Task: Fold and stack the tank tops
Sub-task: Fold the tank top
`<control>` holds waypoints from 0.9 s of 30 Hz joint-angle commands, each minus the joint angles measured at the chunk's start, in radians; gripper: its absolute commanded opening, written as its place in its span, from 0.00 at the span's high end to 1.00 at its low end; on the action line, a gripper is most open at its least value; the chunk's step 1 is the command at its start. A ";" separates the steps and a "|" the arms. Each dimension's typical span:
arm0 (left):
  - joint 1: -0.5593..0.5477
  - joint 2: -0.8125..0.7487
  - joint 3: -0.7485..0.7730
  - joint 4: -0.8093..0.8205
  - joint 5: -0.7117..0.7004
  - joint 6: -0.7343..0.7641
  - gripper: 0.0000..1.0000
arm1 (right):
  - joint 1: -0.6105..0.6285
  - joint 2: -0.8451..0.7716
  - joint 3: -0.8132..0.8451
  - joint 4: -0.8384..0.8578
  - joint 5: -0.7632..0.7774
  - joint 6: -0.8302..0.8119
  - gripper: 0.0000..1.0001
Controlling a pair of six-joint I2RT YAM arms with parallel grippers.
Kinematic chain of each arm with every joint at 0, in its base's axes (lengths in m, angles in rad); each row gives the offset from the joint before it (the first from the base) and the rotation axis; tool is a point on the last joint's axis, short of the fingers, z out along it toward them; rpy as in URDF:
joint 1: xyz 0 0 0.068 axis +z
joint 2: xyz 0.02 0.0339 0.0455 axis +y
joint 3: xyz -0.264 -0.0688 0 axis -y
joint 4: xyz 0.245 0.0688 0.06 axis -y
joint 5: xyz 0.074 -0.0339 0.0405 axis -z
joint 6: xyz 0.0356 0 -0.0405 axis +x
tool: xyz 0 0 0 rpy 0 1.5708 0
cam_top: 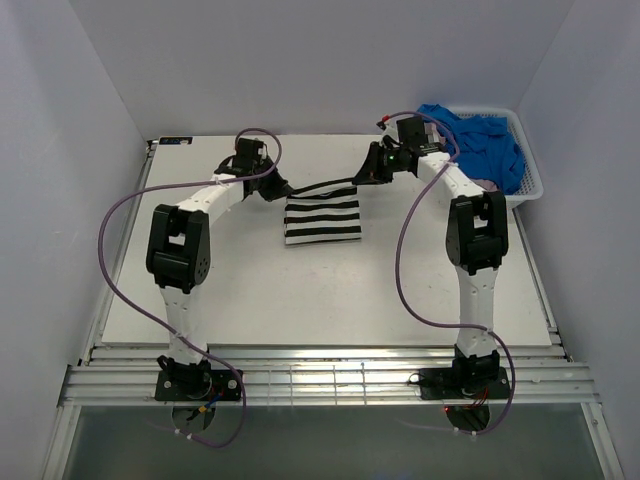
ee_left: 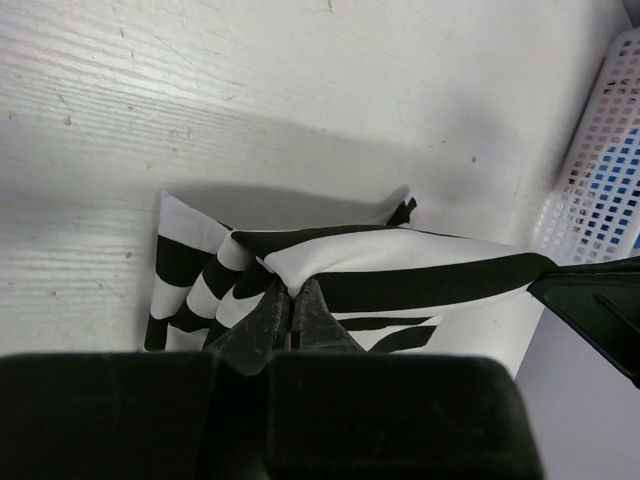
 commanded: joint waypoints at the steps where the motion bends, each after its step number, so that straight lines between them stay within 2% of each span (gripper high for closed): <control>1: 0.021 0.012 0.047 0.008 -0.022 0.020 1.00 | -0.011 0.045 0.079 0.075 -0.025 -0.017 0.92; 6: 0.031 0.096 0.101 0.000 0.019 0.043 1.00 | -0.011 0.149 0.136 0.084 -0.048 0.004 0.92; 10: 0.032 0.116 0.118 -0.002 0.024 0.052 0.89 | -0.012 0.172 0.137 0.108 -0.048 0.032 0.90; 11: 0.031 0.113 0.118 -0.005 0.019 0.052 0.85 | -0.012 0.175 0.139 0.116 -0.060 0.035 0.86; 12: 0.031 0.101 0.118 -0.008 0.010 0.053 0.82 | -0.012 0.175 0.143 0.124 -0.067 0.040 0.72; 13: 0.032 0.094 0.112 -0.008 0.002 0.053 0.63 | -0.012 0.174 0.152 0.128 -0.073 0.043 0.63; 14: 0.032 0.086 0.109 -0.006 -0.001 0.055 0.50 | -0.012 0.166 0.157 0.134 -0.090 0.047 0.57; 15: 0.032 0.077 0.107 -0.008 -0.001 0.056 0.40 | -0.012 0.158 0.157 0.139 -0.093 0.049 0.48; 17: 0.031 0.048 0.093 -0.005 0.005 0.056 0.26 | -0.012 0.126 0.146 0.148 -0.093 0.049 0.41; 20: 0.032 -0.003 0.064 0.004 0.016 0.050 0.14 | -0.012 0.057 0.094 0.150 -0.096 0.043 0.33; 21: 0.031 -0.018 0.053 0.012 0.019 0.049 0.11 | -0.011 0.036 0.071 0.154 -0.100 0.040 0.27; 22: 0.031 -0.047 0.041 0.021 0.024 0.044 0.09 | -0.009 -0.007 0.045 0.163 -0.107 0.040 0.15; 23: 0.029 -0.061 0.015 0.047 0.045 0.038 0.02 | -0.008 -0.027 -0.010 0.183 -0.111 0.041 0.09; 27: 0.006 -0.103 -0.017 0.077 0.076 0.030 0.02 | 0.020 -0.107 -0.101 0.199 -0.125 0.029 0.10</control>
